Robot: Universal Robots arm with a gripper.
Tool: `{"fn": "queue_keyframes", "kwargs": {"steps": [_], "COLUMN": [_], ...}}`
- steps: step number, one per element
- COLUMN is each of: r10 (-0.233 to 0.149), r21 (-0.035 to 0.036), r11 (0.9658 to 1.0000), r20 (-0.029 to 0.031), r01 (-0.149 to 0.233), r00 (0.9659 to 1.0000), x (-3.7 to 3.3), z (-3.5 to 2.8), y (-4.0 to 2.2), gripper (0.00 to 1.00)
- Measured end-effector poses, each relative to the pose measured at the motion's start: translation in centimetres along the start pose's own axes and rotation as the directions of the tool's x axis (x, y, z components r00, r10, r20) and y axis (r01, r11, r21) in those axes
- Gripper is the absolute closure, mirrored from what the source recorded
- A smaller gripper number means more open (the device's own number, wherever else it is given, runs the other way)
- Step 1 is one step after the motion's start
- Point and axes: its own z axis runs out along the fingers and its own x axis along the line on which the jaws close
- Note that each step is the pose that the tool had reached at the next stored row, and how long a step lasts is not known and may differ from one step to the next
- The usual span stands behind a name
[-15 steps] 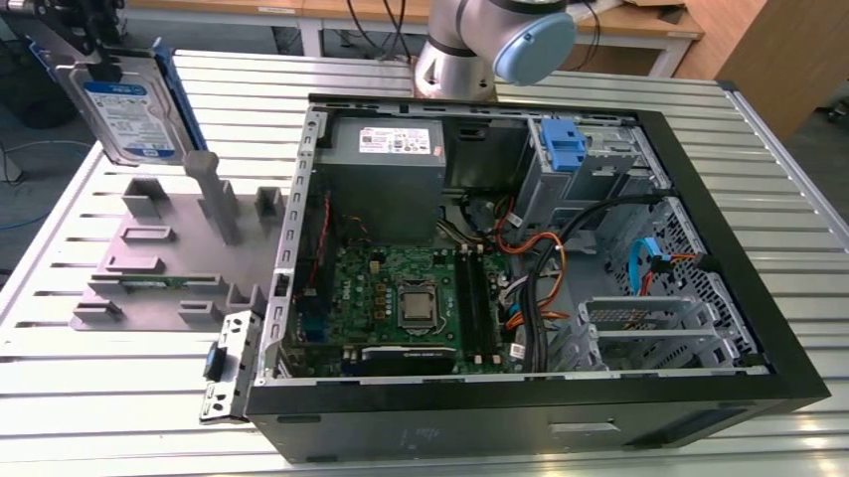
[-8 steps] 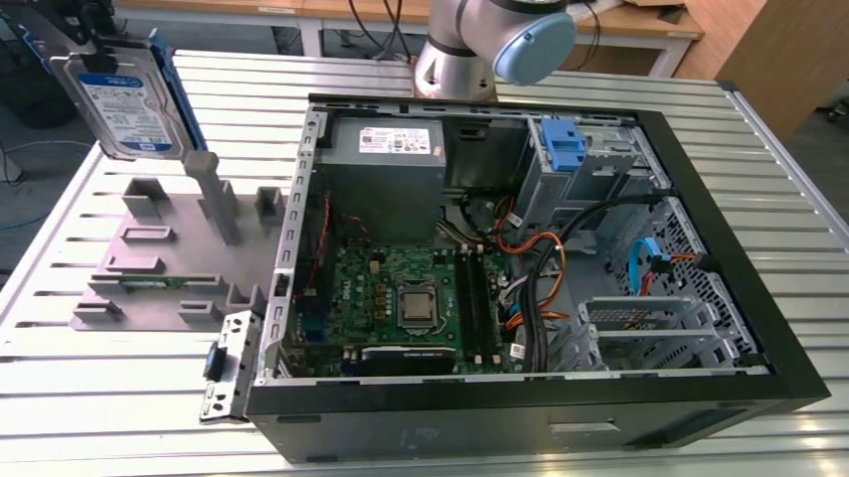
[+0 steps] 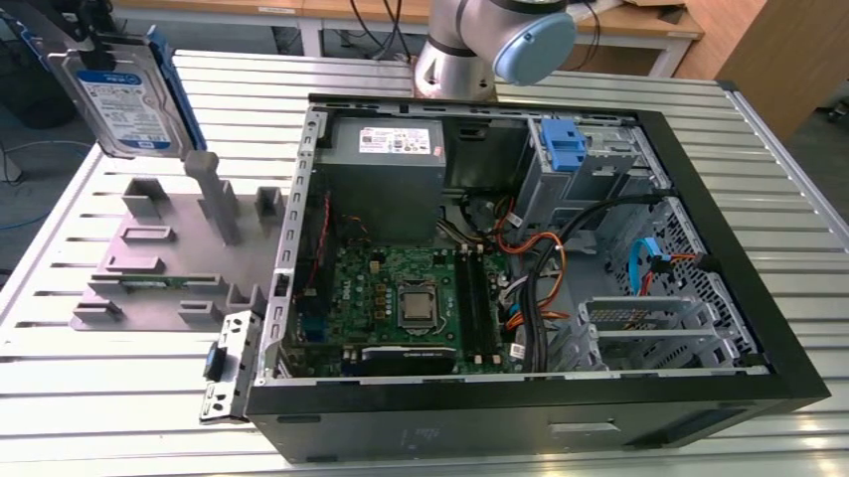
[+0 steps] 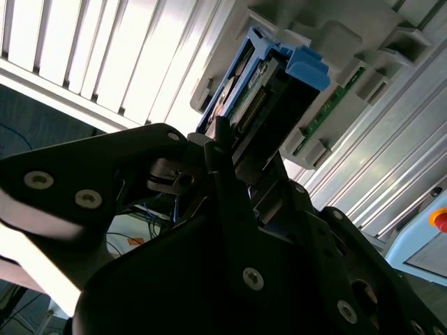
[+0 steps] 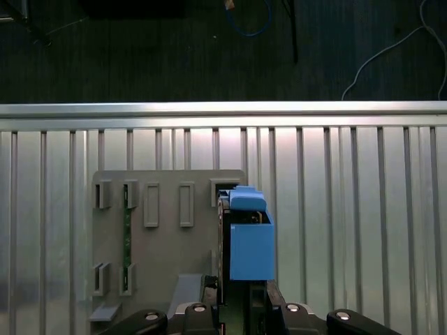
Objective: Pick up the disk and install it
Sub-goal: 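Pick up the disk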
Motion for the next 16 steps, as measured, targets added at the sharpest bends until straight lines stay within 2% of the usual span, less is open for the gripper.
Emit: {"fn": "queue_keyframes", "kwargs": {"steps": [12,13,16], "r10": [0.0,0.0,0.0], "r21": [0.0,0.0,-0.0001], "r11": [1.0,1.0,1.0], "r20": [0.0,0.0,0.0], "r01": [0.0,0.0,0.0], "r00": [1.0,1.0,1.0], "x": [-0.01,-0.03,-0.05], "z": [-0.21,-0.69,-1.08], "y": [0.0,0.02,0.03], "gripper": [0.65,0.65,0.65]}}
